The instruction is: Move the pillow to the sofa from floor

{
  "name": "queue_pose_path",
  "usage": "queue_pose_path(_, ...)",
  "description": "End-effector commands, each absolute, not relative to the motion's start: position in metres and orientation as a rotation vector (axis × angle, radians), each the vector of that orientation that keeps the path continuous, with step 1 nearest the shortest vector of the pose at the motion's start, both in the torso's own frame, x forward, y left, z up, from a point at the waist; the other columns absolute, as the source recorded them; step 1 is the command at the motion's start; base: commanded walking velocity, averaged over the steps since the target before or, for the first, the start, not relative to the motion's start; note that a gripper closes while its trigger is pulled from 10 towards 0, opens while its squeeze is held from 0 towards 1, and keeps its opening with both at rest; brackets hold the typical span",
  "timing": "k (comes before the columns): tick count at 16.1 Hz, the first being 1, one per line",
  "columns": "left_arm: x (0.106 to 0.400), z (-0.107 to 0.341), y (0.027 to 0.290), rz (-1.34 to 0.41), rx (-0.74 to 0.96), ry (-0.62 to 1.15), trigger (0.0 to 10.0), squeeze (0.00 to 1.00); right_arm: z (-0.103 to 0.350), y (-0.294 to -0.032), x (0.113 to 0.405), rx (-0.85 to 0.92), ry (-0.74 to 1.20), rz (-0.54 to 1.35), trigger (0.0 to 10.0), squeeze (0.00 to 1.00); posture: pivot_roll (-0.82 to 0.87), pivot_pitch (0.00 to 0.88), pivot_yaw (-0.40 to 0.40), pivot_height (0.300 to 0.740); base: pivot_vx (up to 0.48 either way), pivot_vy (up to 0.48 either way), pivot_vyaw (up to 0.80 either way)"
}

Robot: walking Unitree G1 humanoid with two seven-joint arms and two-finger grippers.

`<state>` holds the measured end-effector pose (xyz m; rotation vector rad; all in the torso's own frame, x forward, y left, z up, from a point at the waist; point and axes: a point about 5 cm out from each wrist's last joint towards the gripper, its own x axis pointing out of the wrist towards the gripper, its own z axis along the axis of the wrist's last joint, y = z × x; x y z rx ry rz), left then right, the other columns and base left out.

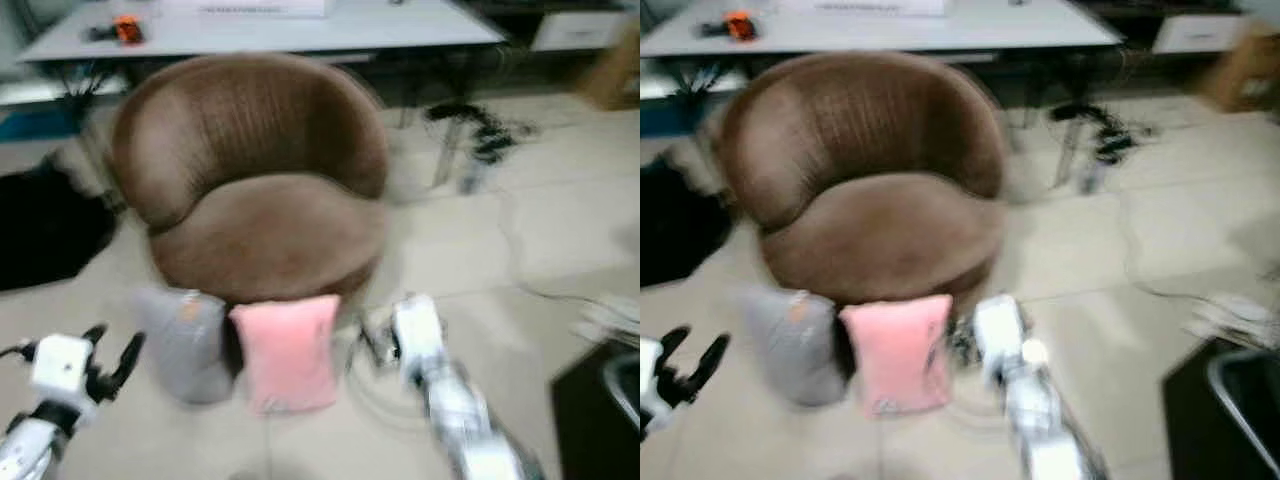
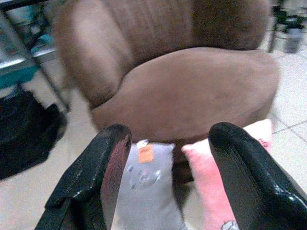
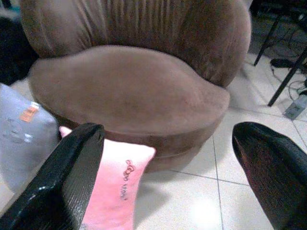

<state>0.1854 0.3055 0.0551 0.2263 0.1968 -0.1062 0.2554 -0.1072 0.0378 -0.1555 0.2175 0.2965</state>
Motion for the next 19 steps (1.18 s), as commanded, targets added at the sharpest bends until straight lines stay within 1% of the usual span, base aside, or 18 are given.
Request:
queue_pose_path(1, 0.183, 0.058, 0.311, -0.088, 0.231, 0.195, 10.0, 0.0, 0.024, -0.102, 0.247, -0.123, 0.252, 0.308, 10.0, 0.63, 0.1, 0.064, 0.023, 0.74, 0.0, -0.472, 0.77)
queue_pose_path(3, 0.183, 0.059, 0.311, -0.087, 0.198, 0.185, 10.0, 0.0, 0.019, -0.104, 0.246, -0.136, 0.269, 0.314, 10.0, 0.63, 0.1, 0.062, 0.017, 0.74, 0.0, -0.435, 0.77)
queue_pose_path(4, 0.183, 0.059, 0.31, -0.085, 0.177, 0.179, 10.0, 0.0, 0.017, -0.105, 0.246, -0.123, 0.279, 0.312, 10.0, 0.61, 0.1, 0.063, 0.014, 0.74, 0.0, 0.0, 0.0)
queue_pose_path(6, 0.183, 0.059, 0.31, -0.086, 0.172, 0.179, 10.0, 0.0, 0.011, -0.107, 0.251, -0.123, 0.269, 0.319, 10.0, 0.59, 0.1, 0.064, 0.013, 0.74, 0.0, 0.0, 0.0)
queue_pose_path(12, 0.182, 0.059, 0.309, -0.085, 0.163, 0.183, 10.0, 0.0, 0.007, -0.11, 0.252, -0.119, 0.257, 0.321, 10.0, 0.59, 0.09, 0.068, 0.006, 0.74, 0.0, 0.0, 0.0)
queue_pose_path(15, 0.182, 0.059, 0.307, -0.096, 0.162, 0.183, 10.0, 0.0, 0.006, -0.112, 0.252, -0.117, 0.238, 0.323, 10.0, 0.59, 0.08, 0.067, 0.006, 0.74, 0.0, 0.41, 0.0)
queue_pose_path(17, 0.182, 0.06, 0.307, -0.101, 0.191, 0.186, 10.0, 0.0, 0.006, -0.11, 0.252, -0.113, 0.225, 0.339, 10.0, 0.6, 0.08, 0.069, 0.008, 0.74, 0.0, 0.456, 0.0)
queue_pose_path(19, 0.182, 0.059, 0.306, -0.106, 0.203, 0.191, 10.0, 0.0, 0.005, -0.109, 0.251, -0.109, 0.231, 0.349, 10.0, 0.6, 0.08, 0.07, 0.007, 0.74, 0.469, 0.0, 0.0)
